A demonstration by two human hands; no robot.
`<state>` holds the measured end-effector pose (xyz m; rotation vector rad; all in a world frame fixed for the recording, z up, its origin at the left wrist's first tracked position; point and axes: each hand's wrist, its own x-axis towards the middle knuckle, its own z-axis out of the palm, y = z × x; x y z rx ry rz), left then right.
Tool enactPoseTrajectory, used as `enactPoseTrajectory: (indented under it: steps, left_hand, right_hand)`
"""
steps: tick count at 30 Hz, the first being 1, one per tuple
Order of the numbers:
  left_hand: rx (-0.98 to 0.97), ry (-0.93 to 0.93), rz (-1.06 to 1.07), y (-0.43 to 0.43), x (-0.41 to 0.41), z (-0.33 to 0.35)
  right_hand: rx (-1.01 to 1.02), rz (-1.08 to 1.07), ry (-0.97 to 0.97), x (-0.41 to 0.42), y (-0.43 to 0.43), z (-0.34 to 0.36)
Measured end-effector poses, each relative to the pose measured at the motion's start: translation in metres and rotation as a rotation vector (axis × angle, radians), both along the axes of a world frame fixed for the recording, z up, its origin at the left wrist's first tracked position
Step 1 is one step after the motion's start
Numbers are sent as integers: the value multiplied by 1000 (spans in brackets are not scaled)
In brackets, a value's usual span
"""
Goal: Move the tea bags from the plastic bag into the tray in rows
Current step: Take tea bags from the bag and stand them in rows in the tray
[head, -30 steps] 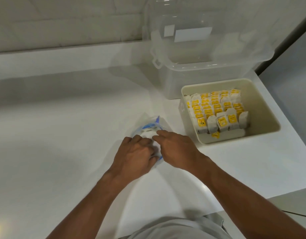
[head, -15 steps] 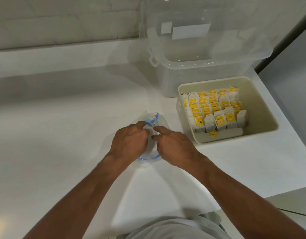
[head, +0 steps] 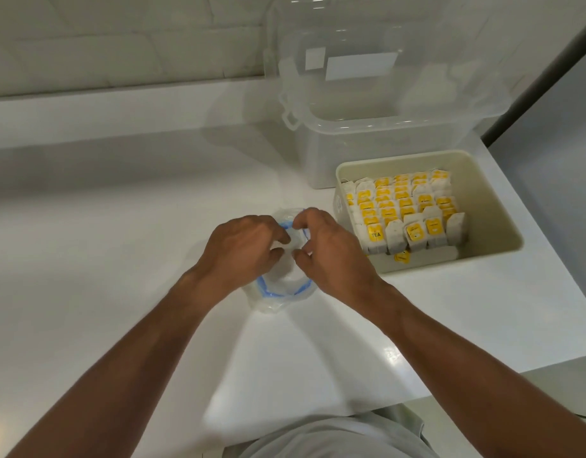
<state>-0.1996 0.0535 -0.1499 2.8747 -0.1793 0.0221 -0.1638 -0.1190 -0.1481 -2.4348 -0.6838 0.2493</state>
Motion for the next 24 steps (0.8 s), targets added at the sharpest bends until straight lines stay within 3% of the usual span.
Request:
enactPoseTrajectory:
  steps: [5,8,15,19,24]
  left_hand:
    - [-190,113,20,4,5,17]
    - [-418,198,56,7,9,26]
    - [-939,278,244,11,11,41]
    - [-1041,318,300,12,11,43]
    - [-1028,305,328,9,10,44]
  right_hand:
    - [109,-17,125,9,2,10]
    - [126,-8,201,10,1,7]
    - [403,-184,451,5,1,15]
    - [507,-234,538,7,-2,23]
    - [563,-246,659,7,-4,25]
